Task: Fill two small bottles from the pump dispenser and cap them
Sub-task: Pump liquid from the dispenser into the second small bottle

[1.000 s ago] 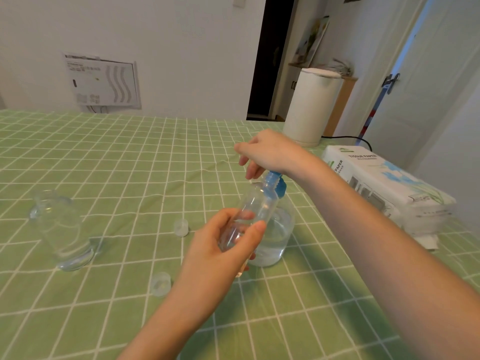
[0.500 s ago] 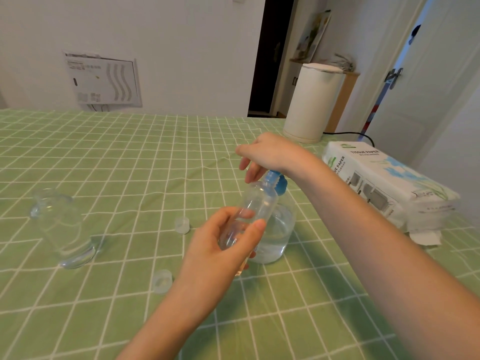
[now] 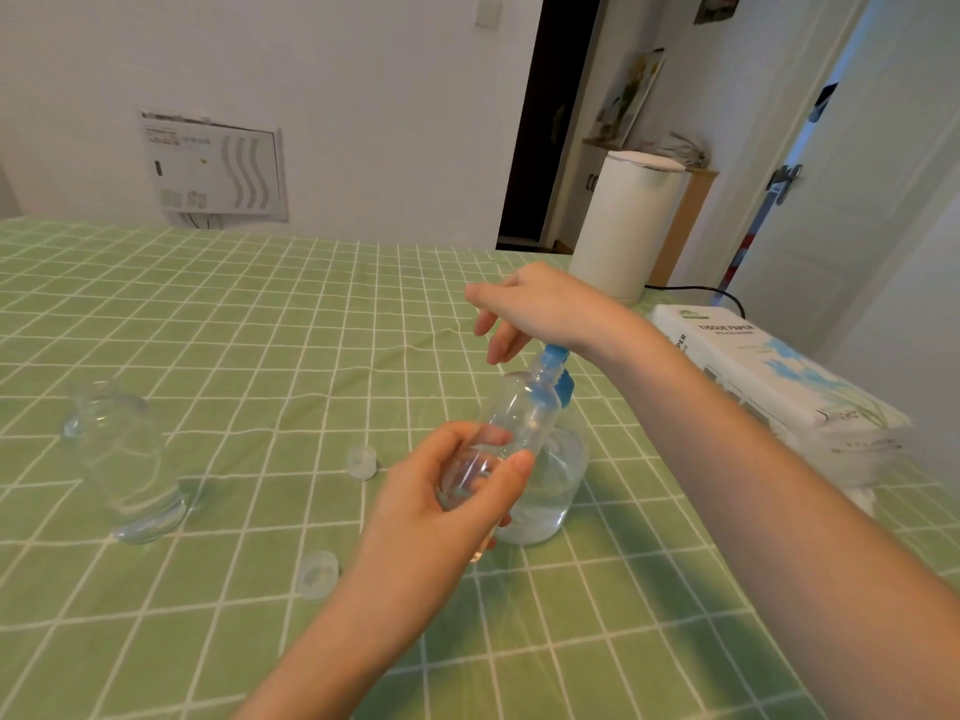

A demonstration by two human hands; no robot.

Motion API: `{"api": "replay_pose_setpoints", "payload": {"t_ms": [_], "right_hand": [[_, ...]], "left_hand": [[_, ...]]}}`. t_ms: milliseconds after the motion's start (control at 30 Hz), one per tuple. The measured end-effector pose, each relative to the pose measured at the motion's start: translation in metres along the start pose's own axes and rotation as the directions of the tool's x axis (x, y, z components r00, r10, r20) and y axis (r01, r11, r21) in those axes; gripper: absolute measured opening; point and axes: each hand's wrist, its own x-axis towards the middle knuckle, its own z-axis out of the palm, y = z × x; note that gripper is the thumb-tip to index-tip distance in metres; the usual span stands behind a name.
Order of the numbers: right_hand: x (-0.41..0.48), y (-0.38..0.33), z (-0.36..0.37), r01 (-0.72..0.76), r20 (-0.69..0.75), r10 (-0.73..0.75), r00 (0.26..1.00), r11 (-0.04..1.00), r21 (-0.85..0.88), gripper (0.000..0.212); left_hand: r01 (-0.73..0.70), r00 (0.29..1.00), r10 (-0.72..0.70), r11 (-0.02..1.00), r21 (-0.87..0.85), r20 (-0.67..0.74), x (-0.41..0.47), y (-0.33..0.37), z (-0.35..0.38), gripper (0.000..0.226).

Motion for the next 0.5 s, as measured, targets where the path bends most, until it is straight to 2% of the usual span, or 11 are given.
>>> {"api": "replay_pose_setpoints", "payload": {"t_ms": [233,400,500], "right_hand": [[0.000,0.007,0.011,-0.071,0.051,0.071,0.996,0.997,-0.004,0.035],[-0.002,0.004,0.008,-0.033,0.007,0.034,0.999,0.999,-0.013,0.034],[-0.003,0.000,0.000,0.011,-0.057,-0.015,0.998,0.998,-0.068,0.041]], "left_hand": [[0.017,1.000,-0.017,1.000,0.012,-0.007,-0.002,-0.004,0.000,0.040],[0.015,1.000,-0.015,1.000,0.024,-0.012,-0.001,-0.004,0.000,0.042],[0.001,1.000,-0.001,1.000,0.025,0.000,-0.001,0.000,0.000,0.042]]}}
